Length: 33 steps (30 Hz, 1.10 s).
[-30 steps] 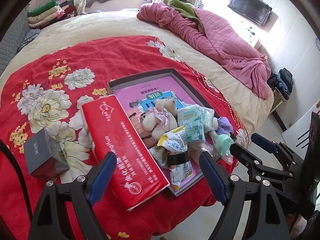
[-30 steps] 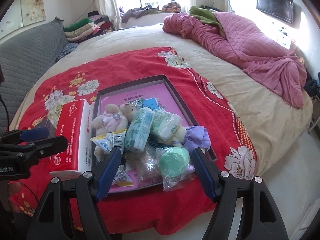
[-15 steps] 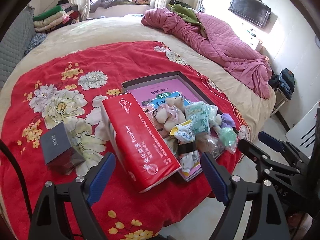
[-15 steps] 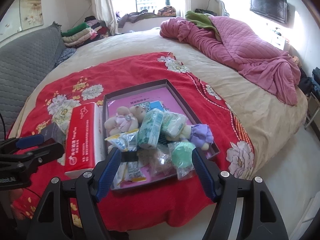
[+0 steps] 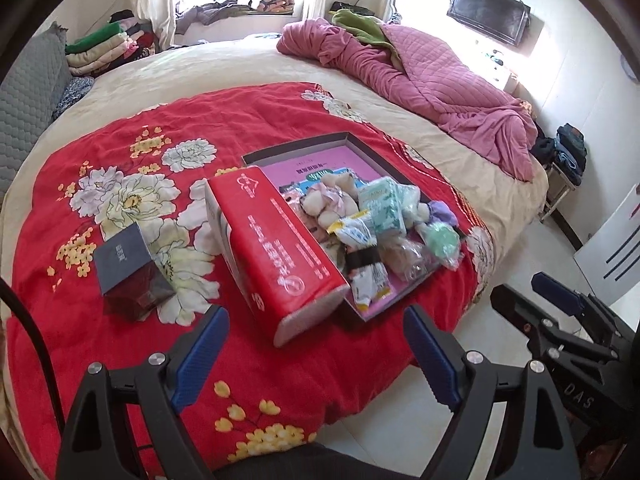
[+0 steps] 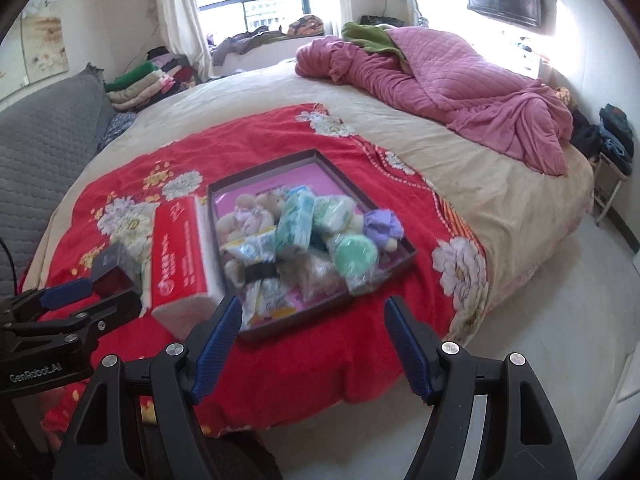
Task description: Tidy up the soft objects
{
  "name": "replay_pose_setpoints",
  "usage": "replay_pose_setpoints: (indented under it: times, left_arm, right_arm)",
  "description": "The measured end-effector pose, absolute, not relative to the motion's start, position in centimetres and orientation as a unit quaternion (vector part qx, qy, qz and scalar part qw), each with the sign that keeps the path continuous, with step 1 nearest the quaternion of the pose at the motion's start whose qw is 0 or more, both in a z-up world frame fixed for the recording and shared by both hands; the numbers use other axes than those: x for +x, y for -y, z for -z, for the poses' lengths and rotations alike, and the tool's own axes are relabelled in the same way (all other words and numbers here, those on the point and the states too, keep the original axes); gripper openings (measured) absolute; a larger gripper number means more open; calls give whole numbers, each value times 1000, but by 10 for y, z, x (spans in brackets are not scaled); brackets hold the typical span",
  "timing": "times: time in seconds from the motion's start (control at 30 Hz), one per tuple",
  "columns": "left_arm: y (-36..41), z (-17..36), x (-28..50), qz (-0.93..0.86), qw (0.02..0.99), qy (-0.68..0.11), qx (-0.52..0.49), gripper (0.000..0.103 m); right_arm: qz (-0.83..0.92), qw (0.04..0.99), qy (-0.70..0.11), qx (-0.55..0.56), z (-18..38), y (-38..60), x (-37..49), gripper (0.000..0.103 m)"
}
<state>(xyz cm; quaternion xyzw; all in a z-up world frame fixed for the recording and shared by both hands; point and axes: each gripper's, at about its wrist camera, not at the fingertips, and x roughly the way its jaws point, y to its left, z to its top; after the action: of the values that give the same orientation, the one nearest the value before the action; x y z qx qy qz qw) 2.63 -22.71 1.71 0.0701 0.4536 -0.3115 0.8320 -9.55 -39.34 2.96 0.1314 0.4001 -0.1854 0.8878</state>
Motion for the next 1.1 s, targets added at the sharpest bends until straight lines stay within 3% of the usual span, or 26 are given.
replay_pose_setpoints:
  times: [1.1]
  left_arm:
    - [188,-6,-22,279,850,-439,83,88]
  right_arm:
    - [198,880,-405,150,-10,339,-143,75]
